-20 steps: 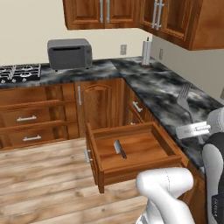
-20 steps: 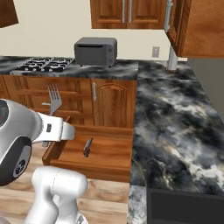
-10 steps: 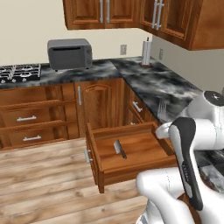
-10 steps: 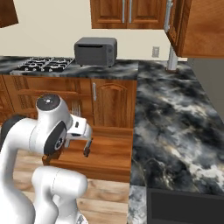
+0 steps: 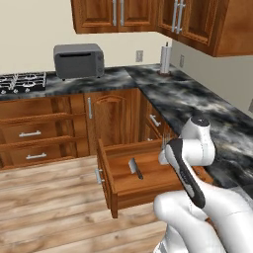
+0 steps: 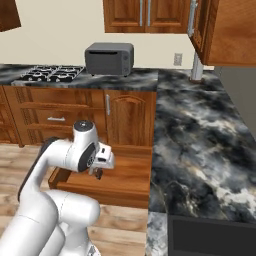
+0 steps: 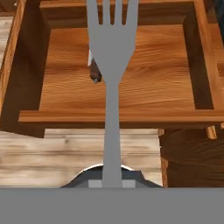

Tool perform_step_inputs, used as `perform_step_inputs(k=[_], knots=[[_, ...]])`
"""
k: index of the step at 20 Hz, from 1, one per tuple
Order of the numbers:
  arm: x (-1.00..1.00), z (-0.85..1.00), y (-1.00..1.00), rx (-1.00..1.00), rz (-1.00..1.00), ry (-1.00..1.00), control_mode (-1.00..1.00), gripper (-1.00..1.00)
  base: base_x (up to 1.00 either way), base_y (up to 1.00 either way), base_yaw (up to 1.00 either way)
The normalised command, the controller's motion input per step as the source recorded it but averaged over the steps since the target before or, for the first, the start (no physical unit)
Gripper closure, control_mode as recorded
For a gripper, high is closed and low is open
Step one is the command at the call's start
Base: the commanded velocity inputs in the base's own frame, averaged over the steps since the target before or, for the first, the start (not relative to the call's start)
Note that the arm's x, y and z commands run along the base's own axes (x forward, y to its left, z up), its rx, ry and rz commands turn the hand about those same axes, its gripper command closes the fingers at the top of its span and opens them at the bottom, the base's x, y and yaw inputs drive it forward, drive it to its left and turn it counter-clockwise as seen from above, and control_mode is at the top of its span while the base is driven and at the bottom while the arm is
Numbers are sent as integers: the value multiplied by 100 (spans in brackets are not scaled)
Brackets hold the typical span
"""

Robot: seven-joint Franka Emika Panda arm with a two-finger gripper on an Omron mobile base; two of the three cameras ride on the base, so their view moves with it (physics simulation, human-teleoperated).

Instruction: Pick up the metallic utensils from the counter and place them in the open drawer. Make sure not to pick up any wooden utensils.

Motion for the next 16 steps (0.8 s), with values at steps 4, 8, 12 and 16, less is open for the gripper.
perform_step_inputs(k=[4, 8, 12, 16], knots=[[98, -92, -1, 0, 0, 7, -100, 100, 0, 0, 0], [95, -81, -11, 0, 2, 4, -100, 100, 0, 0, 0], [82, -75, -6, 0, 1, 7, -100, 100, 0, 0, 0], [78, -79, 0, 0, 0, 9, -100, 100, 0, 0, 0]])
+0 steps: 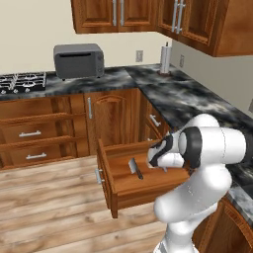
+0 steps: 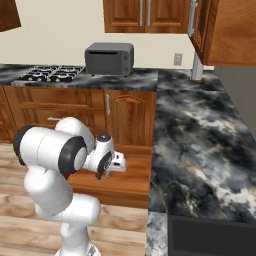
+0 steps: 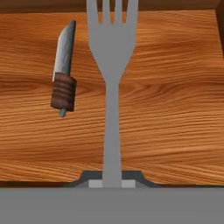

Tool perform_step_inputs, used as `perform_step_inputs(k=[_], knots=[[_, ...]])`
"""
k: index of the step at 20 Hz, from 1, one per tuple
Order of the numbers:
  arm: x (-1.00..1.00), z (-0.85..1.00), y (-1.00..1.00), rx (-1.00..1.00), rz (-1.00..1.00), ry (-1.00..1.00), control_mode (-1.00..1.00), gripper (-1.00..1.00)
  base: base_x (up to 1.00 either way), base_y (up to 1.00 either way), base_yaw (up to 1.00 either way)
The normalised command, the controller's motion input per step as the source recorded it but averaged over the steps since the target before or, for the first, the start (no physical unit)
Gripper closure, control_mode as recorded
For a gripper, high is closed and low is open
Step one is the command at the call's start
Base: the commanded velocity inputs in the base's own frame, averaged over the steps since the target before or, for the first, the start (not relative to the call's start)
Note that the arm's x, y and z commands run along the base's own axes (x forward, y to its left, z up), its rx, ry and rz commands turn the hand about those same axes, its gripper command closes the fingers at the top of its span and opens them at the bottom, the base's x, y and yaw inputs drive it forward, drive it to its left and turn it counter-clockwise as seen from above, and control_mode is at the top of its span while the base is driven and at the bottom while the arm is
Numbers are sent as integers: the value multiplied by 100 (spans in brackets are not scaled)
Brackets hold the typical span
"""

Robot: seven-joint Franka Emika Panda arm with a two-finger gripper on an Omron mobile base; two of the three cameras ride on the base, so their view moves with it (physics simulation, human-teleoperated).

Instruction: Pick up the metallic utensils from the counter and place them in the open drawer. Make sure not to pick up any wooden utensils.

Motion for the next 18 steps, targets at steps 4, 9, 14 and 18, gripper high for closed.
perform_step_inputs(k=[4, 9, 14, 18], knots=[[60, -68, 0, 0, 0, 2, -100, 100, 0, 0, 0], [39, -53, -2, 0, 0, 5, -100, 100, 0, 0, 0], [30, -50, -3, 0, 0, 11, -100, 100, 0, 0, 0], [30, -53, -3, 0, 0, 11, -100, 100, 0, 0, 0]])
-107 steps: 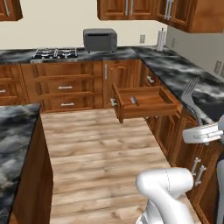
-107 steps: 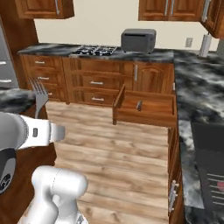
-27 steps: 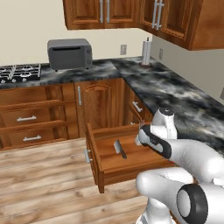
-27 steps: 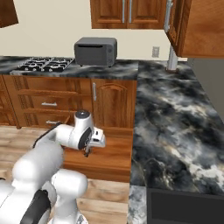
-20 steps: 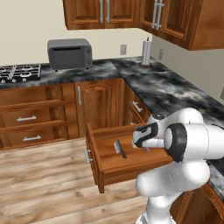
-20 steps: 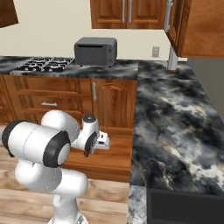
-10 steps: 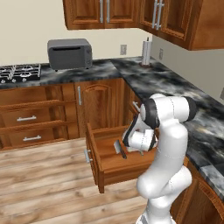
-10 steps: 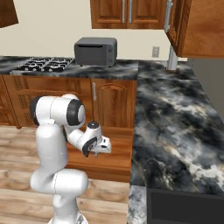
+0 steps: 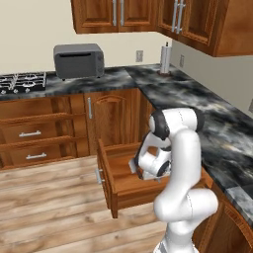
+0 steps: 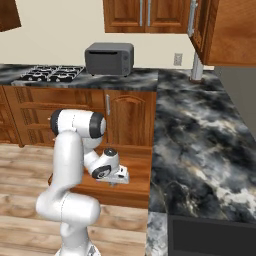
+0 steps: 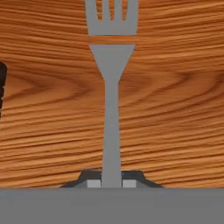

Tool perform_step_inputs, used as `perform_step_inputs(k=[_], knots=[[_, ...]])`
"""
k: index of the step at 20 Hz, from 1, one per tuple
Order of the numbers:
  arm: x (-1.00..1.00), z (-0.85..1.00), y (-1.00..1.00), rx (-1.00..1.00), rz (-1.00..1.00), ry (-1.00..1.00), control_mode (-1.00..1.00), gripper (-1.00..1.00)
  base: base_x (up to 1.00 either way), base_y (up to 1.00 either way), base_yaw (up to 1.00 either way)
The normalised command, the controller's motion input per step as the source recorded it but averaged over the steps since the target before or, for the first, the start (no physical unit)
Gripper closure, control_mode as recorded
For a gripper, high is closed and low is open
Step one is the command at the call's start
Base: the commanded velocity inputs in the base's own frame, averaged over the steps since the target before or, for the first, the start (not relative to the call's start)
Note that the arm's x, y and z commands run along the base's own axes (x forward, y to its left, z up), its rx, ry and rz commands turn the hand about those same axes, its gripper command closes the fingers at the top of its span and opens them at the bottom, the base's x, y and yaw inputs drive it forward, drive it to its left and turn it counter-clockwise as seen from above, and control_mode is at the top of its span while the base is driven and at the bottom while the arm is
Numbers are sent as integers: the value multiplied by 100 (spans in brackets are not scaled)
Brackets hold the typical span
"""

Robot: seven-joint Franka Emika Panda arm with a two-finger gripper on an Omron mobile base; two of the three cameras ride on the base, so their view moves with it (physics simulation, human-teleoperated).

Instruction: Pick up the metallic utensils from the counter and place them in the open drawer. Make sure not to pick up any wooden utensils.

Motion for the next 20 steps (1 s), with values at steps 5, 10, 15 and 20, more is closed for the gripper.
perform_step_inputs(k=[5, 10, 15, 20], knots=[[44, -44, 2, 0, 0, 7, -100, -100, 0, 0, 0], [41, 0, 2, 0, 0, 0, -100, -100, 0, 0, 0], [13, 34, 41, -1, 0, -2, -100, -100, 0, 0, 0], [0, 61, 71, -4, 0, -17, -100, -100, 0, 0, 0]])
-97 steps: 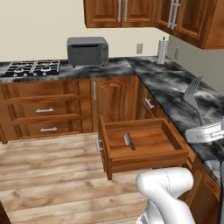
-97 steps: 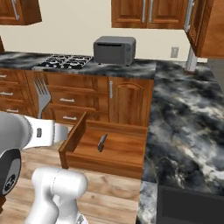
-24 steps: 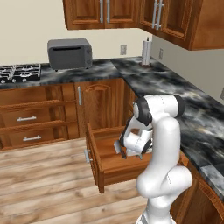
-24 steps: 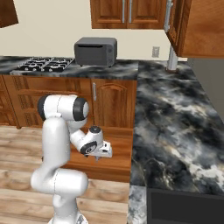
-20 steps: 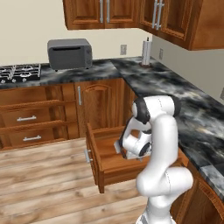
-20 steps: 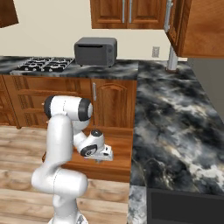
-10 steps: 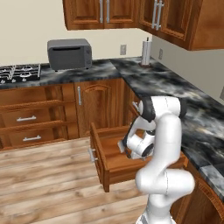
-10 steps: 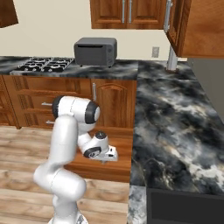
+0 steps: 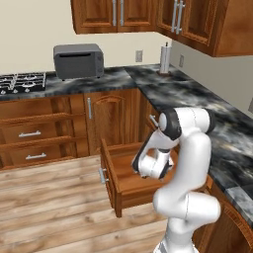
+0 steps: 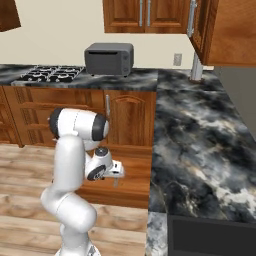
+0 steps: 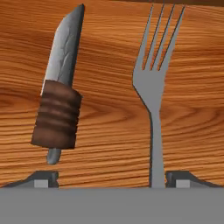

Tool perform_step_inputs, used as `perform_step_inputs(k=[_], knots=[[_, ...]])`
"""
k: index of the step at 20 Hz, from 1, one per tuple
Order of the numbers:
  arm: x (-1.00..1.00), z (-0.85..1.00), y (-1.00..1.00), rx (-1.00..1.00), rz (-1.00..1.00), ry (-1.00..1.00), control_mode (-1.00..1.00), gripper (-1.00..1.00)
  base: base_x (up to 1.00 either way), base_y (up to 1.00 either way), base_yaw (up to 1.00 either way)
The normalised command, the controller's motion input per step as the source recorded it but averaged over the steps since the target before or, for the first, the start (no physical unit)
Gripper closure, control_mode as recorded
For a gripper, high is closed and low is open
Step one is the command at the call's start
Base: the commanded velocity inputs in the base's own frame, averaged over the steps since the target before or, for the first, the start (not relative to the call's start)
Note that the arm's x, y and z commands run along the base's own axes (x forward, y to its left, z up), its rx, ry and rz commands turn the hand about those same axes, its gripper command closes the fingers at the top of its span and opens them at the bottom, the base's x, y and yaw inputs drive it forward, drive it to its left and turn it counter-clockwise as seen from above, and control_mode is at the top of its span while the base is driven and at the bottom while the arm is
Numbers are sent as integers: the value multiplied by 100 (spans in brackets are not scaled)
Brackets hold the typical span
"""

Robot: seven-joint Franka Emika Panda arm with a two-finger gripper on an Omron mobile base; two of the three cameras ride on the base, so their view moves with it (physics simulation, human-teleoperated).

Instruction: Pick up the metallic utensils from the counter and place them in the open drawer. Make sure not to pick up any wooden utensils.

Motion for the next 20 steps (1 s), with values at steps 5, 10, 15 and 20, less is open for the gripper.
perform_step_inputs(k=[5, 10, 15, 20], knots=[[0, 97, 24, -12, -3, -6, -100, -100, 0, 0, 0], [0, 100, 26, -12, -3, -4, -100, -100, 0, 0, 0], [5, 100, 29, -1, 0, 0, -100, -100, 0, 0, 0], [0, 100, 22, 0, 0, 0, -100, -100, 0, 0, 0]])
